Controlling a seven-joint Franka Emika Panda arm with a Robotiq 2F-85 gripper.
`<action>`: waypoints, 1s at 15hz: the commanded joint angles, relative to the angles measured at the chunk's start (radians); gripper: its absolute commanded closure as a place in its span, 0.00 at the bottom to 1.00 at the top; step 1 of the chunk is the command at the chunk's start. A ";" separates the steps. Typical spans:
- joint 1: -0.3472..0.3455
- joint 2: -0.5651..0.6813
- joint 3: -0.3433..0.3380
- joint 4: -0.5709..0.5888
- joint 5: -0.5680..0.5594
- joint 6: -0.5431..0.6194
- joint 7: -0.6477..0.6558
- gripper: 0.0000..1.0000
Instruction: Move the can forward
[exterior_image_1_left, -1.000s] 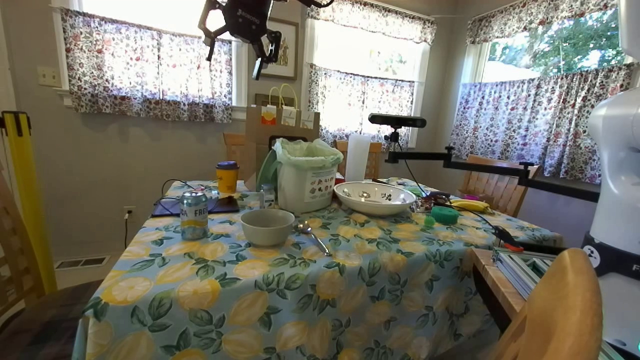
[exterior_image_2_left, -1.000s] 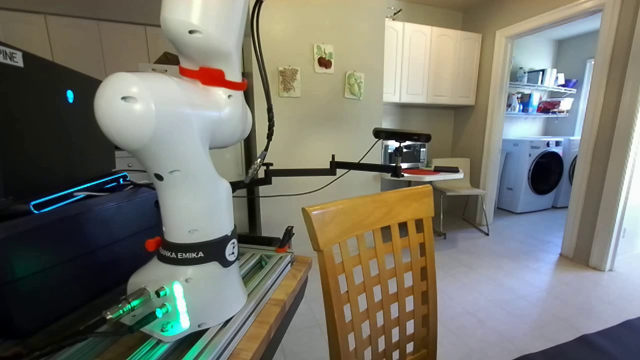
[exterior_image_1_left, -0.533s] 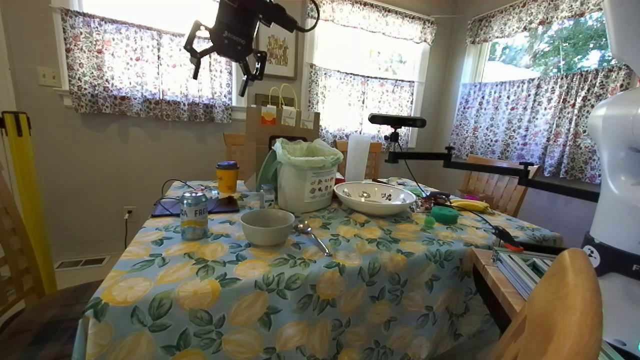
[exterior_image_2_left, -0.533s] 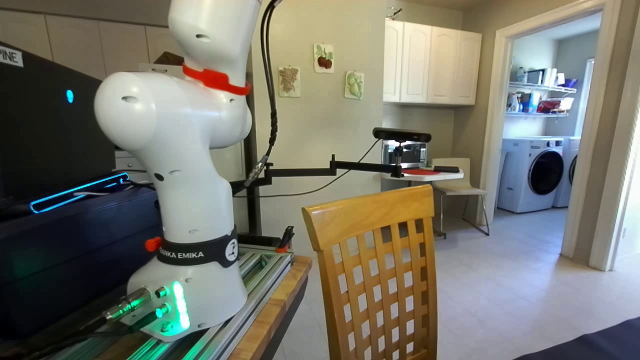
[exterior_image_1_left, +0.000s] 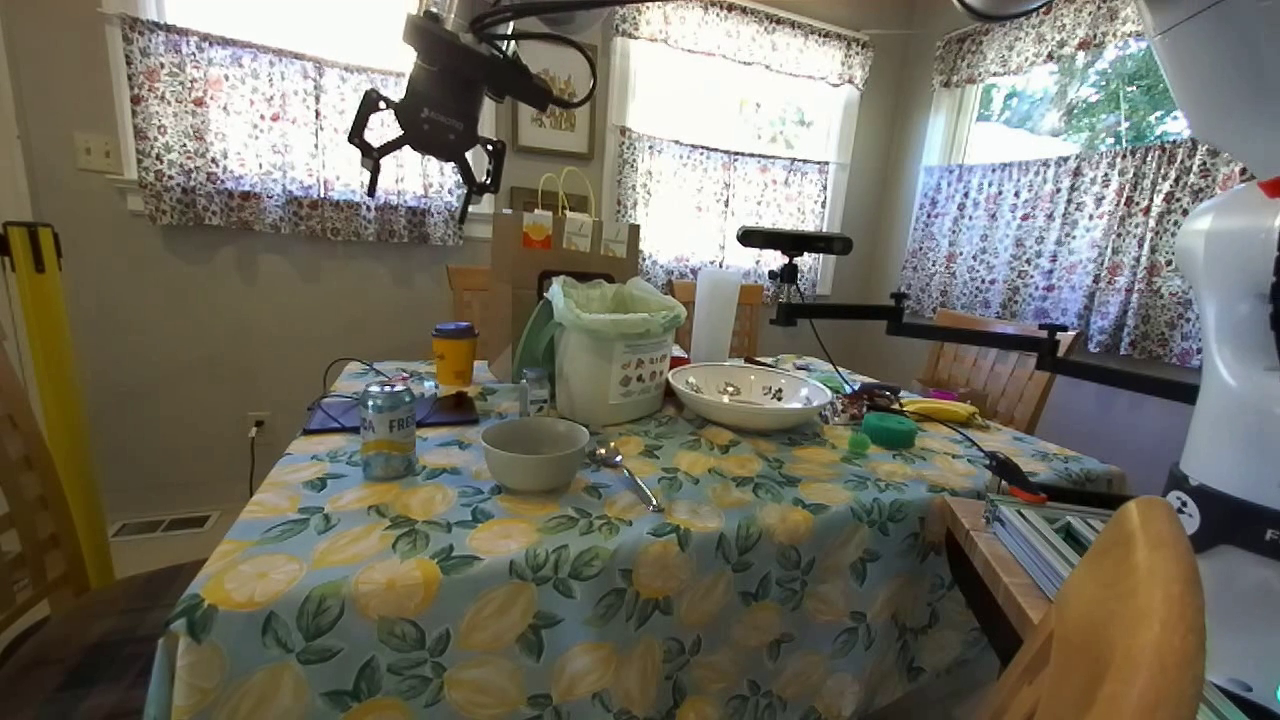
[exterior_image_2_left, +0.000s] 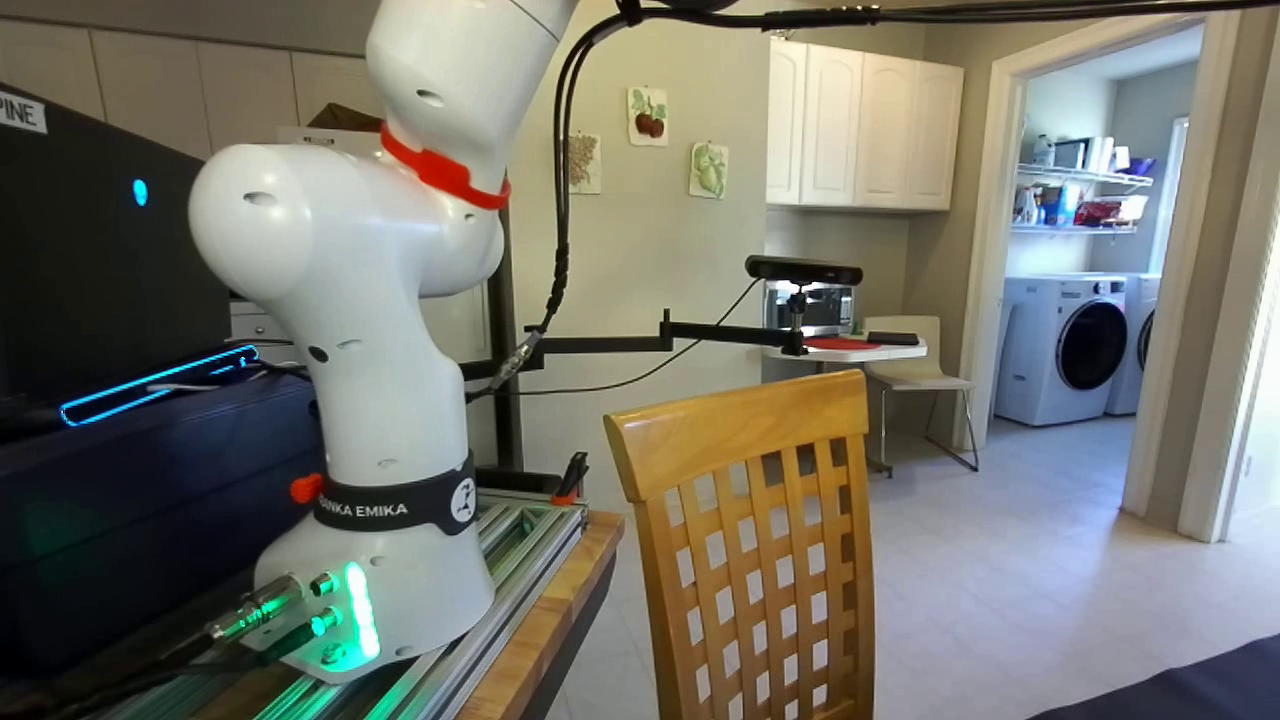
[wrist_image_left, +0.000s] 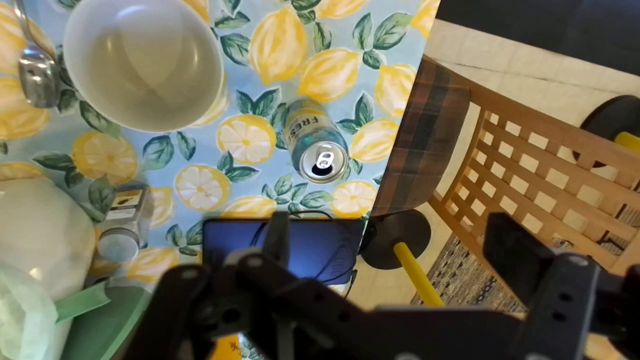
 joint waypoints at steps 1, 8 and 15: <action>0.002 0.132 -0.028 0.171 0.000 -0.078 0.048 0.00; -0.005 0.261 -0.036 0.311 0.003 -0.176 0.083 0.00; -0.026 0.376 -0.051 0.450 0.005 -0.227 0.139 0.00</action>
